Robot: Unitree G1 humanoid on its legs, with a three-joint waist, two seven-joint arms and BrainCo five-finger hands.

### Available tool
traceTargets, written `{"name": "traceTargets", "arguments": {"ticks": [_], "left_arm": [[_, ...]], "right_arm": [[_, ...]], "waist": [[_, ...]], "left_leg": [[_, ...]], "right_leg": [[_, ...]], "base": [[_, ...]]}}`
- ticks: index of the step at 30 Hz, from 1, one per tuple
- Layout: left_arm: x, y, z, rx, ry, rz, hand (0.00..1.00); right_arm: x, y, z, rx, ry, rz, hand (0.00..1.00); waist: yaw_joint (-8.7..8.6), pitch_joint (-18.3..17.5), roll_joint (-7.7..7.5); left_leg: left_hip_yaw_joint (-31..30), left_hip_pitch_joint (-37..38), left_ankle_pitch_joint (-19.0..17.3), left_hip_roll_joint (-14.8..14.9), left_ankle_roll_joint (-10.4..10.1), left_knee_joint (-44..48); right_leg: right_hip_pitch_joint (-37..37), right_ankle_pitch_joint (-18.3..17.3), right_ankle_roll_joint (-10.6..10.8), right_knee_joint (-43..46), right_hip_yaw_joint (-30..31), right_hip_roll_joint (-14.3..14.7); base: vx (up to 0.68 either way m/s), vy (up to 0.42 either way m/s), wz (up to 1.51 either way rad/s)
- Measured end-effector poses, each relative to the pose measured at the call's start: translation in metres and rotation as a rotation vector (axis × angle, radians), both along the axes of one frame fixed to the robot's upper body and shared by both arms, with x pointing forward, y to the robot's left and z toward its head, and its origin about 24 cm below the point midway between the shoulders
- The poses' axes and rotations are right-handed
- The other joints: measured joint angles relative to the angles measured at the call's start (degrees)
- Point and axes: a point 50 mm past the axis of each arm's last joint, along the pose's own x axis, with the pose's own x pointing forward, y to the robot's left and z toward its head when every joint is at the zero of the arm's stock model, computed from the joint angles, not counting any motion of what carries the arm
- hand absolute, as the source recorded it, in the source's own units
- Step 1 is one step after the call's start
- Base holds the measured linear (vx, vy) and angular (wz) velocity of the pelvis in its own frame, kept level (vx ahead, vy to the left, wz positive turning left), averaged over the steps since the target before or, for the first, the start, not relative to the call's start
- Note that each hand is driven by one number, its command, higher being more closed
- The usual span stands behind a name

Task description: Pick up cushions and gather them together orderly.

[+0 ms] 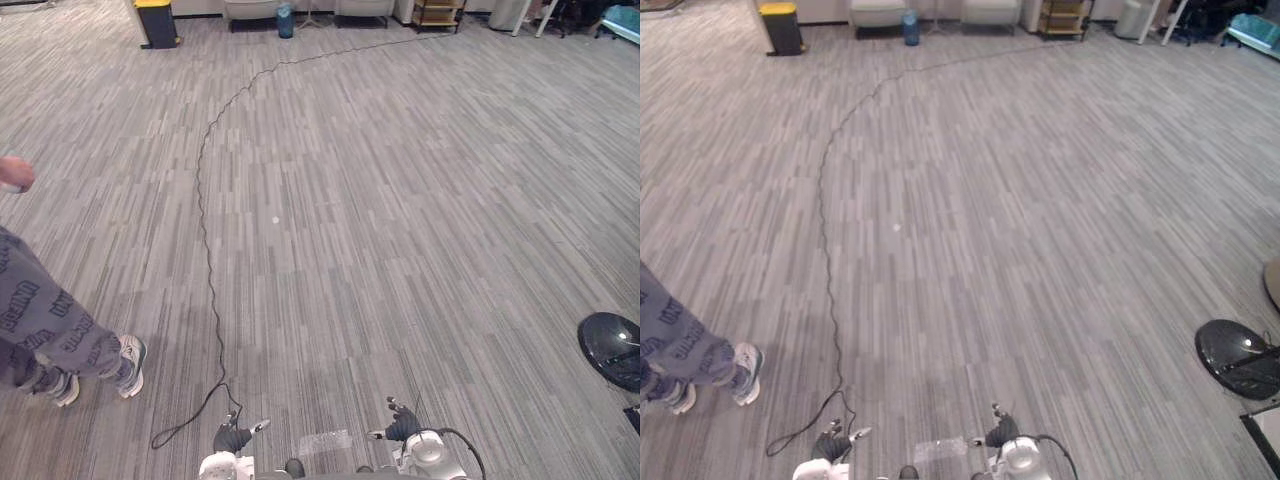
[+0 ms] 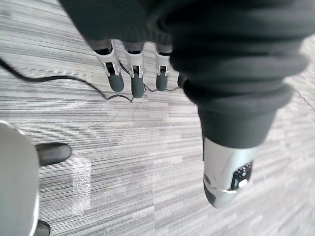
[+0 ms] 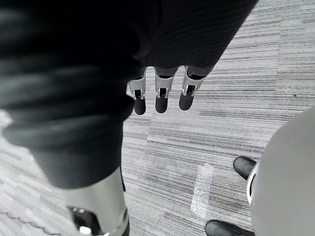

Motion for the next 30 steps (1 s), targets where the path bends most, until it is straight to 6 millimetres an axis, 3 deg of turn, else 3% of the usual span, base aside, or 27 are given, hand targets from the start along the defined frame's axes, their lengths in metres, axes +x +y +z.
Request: {"name": "traceTargets", "arguments": {"ticks": [30], "left_arm": [[-0.004, 0.002, -0.004, -0.010, 0.053, 0.011, 0.00]], "right_arm": [[-0.016, -0.018, -0.007, 0.043, 0.066, -0.246, 0.00]], "waist": [[-0.04, -0.73, -0.42]], "left_leg": [[-2.16, -0.61, 1.07, 0.34, -0.68, -0.03]], "right_leg": [[0.74, -0.48, -0.67, -0.04, -2.72, 0.12]], "base": [[-0.01, -0.010, 0.04]]}}
